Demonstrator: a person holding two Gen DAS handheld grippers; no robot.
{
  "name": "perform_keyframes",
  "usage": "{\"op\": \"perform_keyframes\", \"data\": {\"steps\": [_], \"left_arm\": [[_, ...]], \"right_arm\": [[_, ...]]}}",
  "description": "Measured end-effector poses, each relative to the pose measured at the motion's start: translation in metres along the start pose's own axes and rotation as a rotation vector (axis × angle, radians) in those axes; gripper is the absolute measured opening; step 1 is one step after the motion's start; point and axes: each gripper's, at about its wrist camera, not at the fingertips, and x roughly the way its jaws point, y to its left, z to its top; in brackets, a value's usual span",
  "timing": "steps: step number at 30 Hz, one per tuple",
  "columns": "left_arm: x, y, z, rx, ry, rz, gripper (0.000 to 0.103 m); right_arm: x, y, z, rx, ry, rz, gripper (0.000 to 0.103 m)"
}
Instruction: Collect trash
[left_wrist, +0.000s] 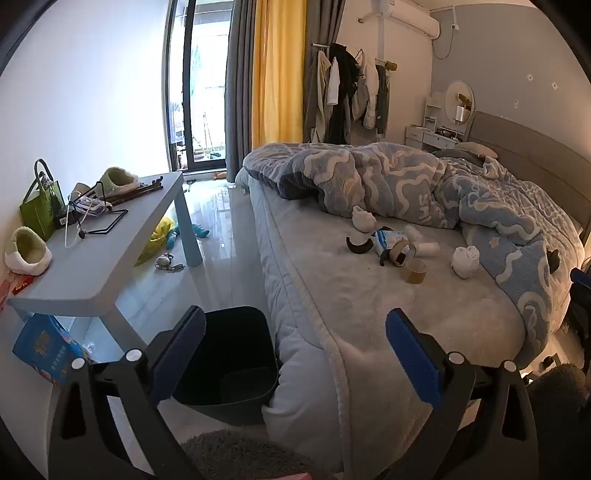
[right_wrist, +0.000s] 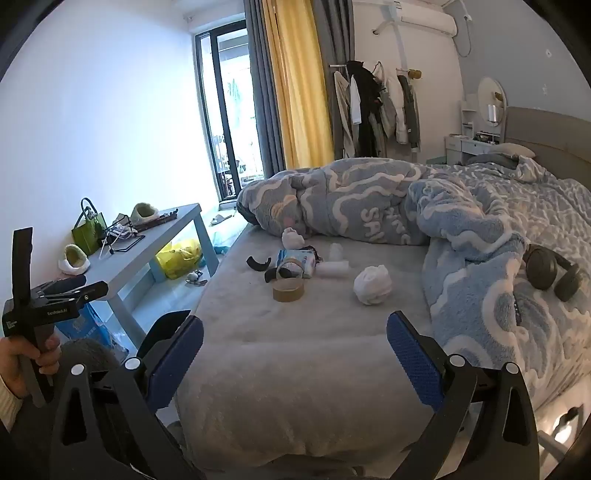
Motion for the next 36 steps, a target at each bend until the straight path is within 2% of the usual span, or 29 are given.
{"op": "perform_keyframes", "data": {"steps": [36], "left_arm": [[-0.003,0.004,0.002,-0.004,-0.007,0.0,0.1]], "right_arm": [[0.001,-0.001,-0.001,0.003,0.002,0.0,0.1]]}}
